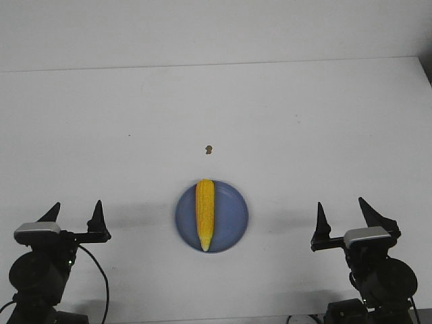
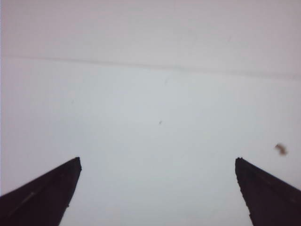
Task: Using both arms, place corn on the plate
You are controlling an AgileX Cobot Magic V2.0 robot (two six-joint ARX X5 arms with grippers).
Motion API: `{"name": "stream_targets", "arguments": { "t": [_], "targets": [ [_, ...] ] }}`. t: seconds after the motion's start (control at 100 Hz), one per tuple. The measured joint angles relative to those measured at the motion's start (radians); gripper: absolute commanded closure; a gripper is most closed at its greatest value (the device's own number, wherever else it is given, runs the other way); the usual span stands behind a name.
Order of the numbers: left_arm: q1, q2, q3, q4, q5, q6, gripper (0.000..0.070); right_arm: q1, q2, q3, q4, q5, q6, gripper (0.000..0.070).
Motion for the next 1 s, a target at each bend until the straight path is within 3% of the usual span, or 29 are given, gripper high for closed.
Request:
{"name": "stream_targets", "arguments": {
  "t": [0.34,0.42,0.48,0.52,0.6,0.67,0.72,1.0],
  "targets": [
    [0.000,-0.063,0.011,-0.002,-0.012,-0.035,0.0000,0.000,-0.019,0.012,0.029,0.003,0.001,0.0056],
    [0.000,-0.064,0.011,-0.002,-0.013,-0.037,0.0000,0.000,-0.019,0.012,0.027,0.030,0.000,0.0147],
    [0.000,-0.064,0.011,-0.004,-0.013,-0.037,0.0000,0.000,-0.019,0.012,0.021,0.058,0.000,0.0297],
    [0.000,-0.064,0.011,-0.004,-0.012,-0.035,0.0130,0.000,-0.019,0.012,0.016,0.076,0.000,0.0427],
    [0.000,-0.064,0.011,-0.004,-0.012,-0.013,0.0482,0.000,-0.019,0.012,0.005,0.101,0.000,0.0679],
    [0.000,-0.064,0.011,-0.004,-0.013,0.006,0.0655,0.000,-0.019,0.012,0.001,0.104,0.000,0.0700],
    [0.000,-0.064,0.011,-0.004,-0.013,0.018,0.0695,0.000,-0.019,0.012,0.002,0.104,0.000,0.0700],
    [0.000,-0.064,0.011,-0.011,-0.013,0.045,0.0684,0.000,-0.019,0.012,0.002,0.104,0.000,0.0700]
  ]
}}
